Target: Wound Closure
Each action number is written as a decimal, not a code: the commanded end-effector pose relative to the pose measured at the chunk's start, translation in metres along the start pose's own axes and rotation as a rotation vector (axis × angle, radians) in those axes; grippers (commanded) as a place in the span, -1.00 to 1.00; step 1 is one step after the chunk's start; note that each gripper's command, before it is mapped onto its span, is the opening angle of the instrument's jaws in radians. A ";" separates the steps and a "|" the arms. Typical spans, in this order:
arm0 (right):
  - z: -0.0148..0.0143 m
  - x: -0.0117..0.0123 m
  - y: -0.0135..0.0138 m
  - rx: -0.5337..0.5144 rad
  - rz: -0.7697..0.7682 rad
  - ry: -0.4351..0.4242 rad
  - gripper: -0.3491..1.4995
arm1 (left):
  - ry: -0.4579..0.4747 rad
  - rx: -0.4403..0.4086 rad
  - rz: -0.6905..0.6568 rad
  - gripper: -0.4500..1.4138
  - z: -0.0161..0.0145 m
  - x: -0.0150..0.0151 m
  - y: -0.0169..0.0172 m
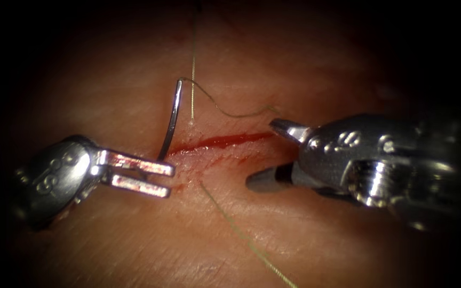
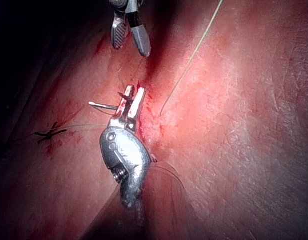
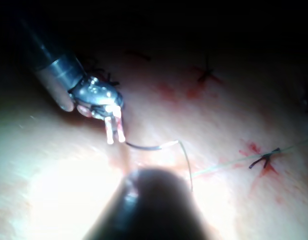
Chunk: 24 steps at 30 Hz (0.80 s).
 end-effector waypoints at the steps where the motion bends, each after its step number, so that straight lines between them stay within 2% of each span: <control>1: 0.0021 0.0007 -0.0006 0.010 -0.007 -0.007 0.82 | 0.001 -0.001 0.001 -1.00 0.0002 -0.0006 -0.0004; 3: 0.0050 0.0003 -0.0016 0.028 -0.020 -0.030 0.82 | -0.002 -0.003 0.001 -1.00 0.0001 -0.0006 -0.0003; 7: 0.0089 -0.0008 -0.0026 0.040 -0.038 -0.075 0.80 | -0.002 -0.003 0.001 -1.00 0.0001 -0.0006 -0.0003; 12: 0.0122 -0.0019 -0.0033 0.045 0.032 -0.118 0.76 | -0.011 -0.006 0.001 -1.00 0.0001 -0.0006 -0.0002; 20: 0.0145 -0.0040 -0.0032 -0.004 0.051 -0.225 0.71 | -0.013 -0.007 0.001 -1.00 0.0001 -0.0006 -0.0002; 24: 0.0154 -0.0056 -0.0034 0.003 0.046 -0.284 0.49 | -0.014 -0.007 0.002 -1.00 0.0001 -0.0007 -0.0001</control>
